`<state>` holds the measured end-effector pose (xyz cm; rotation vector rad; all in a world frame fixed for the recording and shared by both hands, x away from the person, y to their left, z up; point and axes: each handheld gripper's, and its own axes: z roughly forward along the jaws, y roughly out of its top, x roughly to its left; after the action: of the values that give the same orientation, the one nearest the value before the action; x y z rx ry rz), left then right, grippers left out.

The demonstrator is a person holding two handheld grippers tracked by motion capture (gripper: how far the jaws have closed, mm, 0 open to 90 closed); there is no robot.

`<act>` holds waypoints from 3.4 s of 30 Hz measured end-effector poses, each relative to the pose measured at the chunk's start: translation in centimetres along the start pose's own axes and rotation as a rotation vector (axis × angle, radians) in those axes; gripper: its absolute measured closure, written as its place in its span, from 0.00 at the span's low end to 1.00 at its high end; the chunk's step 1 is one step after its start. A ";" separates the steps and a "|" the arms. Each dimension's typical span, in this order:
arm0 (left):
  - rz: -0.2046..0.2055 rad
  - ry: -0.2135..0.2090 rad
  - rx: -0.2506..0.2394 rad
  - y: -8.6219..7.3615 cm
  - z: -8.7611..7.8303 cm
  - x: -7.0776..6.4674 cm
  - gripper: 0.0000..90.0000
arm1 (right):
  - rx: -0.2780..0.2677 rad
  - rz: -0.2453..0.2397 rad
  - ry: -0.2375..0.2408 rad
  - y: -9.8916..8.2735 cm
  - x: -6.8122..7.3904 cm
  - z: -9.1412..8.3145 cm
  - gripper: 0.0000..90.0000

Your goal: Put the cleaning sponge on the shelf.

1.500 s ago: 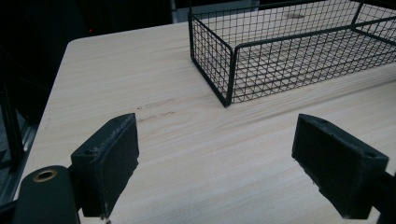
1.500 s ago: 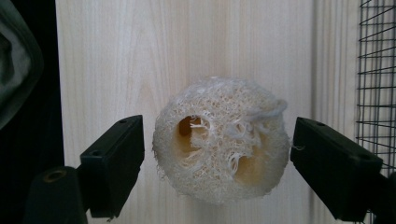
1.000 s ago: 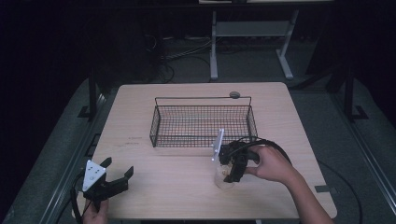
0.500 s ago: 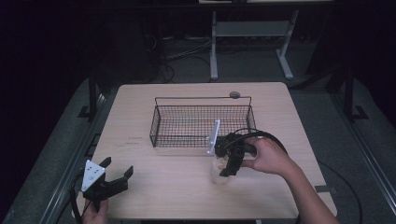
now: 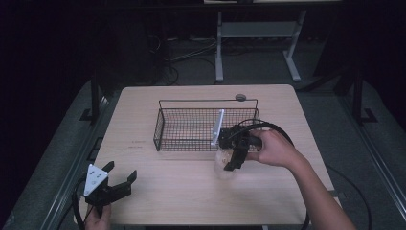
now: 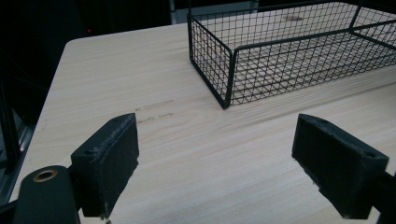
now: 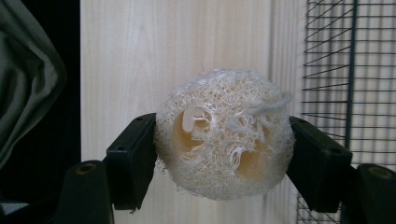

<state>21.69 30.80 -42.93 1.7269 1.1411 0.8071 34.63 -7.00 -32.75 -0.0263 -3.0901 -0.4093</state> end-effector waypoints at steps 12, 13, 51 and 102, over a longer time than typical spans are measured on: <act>-0.002 -0.001 -0.001 0.0 0.1 0.1 0.16 | -0.020 0.005 -0.011 0.9 -2.0 -1.7 0.33; -0.004 -0.001 0.001 0.0 0.1 0.1 0.16 | -0.016 0.010 -0.013 0.9 -2.2 -1.8 0.33; 0.000 -0.002 0.001 0.0 0.1 0.0 0.16 | -0.017 0.168 -0.022 1.4 -10.8 -4.7 0.33; -0.005 -0.005 -0.003 0.0 0.1 0.1 0.16 | 0.029 0.272 -0.010 0.0 -15.4 1.3 0.33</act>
<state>21.78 30.92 -43.00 1.7216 1.1396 0.8002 49.97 -6.91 -34.42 -0.4434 -3.0388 -0.3532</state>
